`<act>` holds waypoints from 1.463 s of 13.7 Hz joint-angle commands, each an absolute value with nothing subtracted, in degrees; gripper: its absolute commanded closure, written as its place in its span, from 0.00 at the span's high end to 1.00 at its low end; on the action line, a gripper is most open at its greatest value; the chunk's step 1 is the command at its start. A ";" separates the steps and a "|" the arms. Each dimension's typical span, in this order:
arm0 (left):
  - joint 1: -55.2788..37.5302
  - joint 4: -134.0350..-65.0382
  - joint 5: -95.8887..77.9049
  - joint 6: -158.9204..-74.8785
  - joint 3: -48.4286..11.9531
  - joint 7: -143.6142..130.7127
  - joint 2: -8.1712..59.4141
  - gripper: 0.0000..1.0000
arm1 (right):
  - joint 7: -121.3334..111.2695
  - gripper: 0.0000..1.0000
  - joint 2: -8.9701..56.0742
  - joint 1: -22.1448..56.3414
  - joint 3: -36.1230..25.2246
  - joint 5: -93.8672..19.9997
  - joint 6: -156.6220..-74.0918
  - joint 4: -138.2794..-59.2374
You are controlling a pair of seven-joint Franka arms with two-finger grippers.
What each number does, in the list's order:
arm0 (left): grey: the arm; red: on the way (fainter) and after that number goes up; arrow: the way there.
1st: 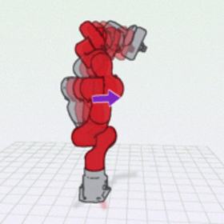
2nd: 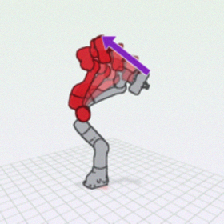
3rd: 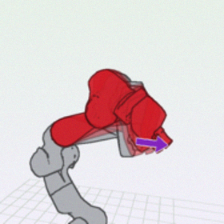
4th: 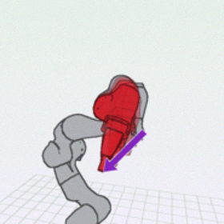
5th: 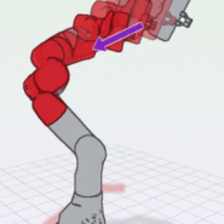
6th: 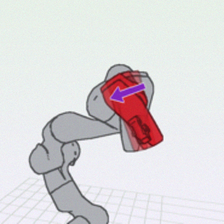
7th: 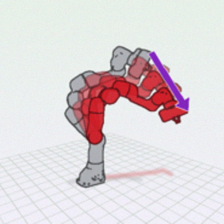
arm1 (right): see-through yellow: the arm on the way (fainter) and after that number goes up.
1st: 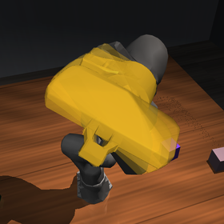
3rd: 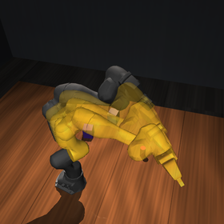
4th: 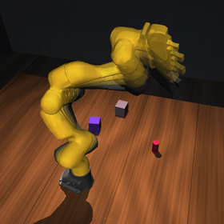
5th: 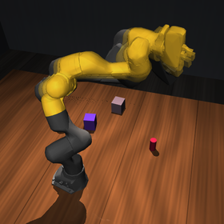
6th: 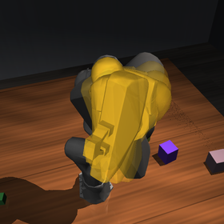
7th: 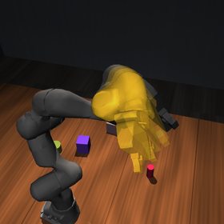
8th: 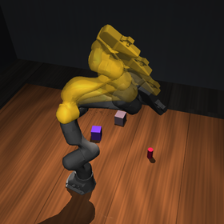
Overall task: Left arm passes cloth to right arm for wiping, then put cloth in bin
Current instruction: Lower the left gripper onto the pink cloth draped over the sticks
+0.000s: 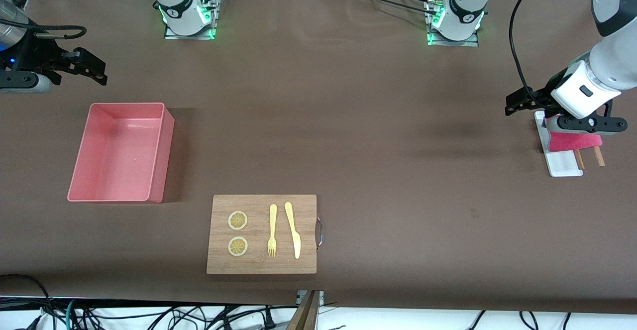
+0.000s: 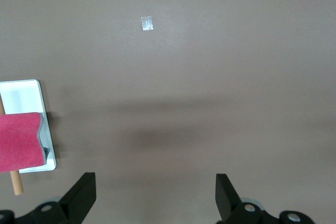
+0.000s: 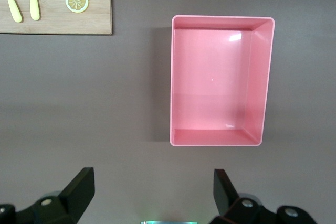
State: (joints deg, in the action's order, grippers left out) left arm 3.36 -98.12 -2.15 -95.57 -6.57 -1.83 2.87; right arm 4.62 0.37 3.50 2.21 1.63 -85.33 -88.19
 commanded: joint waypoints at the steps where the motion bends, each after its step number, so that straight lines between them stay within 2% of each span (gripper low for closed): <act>1: 3.08 -98.17 -1.23 -95.10 -6.77 -2.20 3.08 1.00 | 4.13 1.00 0.62 3.78 2.11 2.55 -85.17 -87.28; 11: 5.61 -97.38 1.14 -90.88 -6.33 -1.67 2.46 1.00 | 4.04 1.00 0.62 3.78 2.11 2.55 -85.17 -87.28; 15: 10.09 -95.98 4.13 -90.44 -6.33 12.98 6.58 1.00 | 4.13 1.00 0.62 3.78 2.11 2.55 -85.17 -87.28; 20: 20.10 -95.63 5.27 -90.44 -6.33 40.13 7.82 1.00 | 4.13 1.00 0.62 3.78 2.20 2.55 -85.17 -87.28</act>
State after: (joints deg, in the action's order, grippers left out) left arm 16.34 -97.57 4.39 -91.33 -5.84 31.51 6.72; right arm 4.62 0.37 3.50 2.20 1.65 -85.33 -88.19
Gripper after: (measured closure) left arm 0.000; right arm 0.000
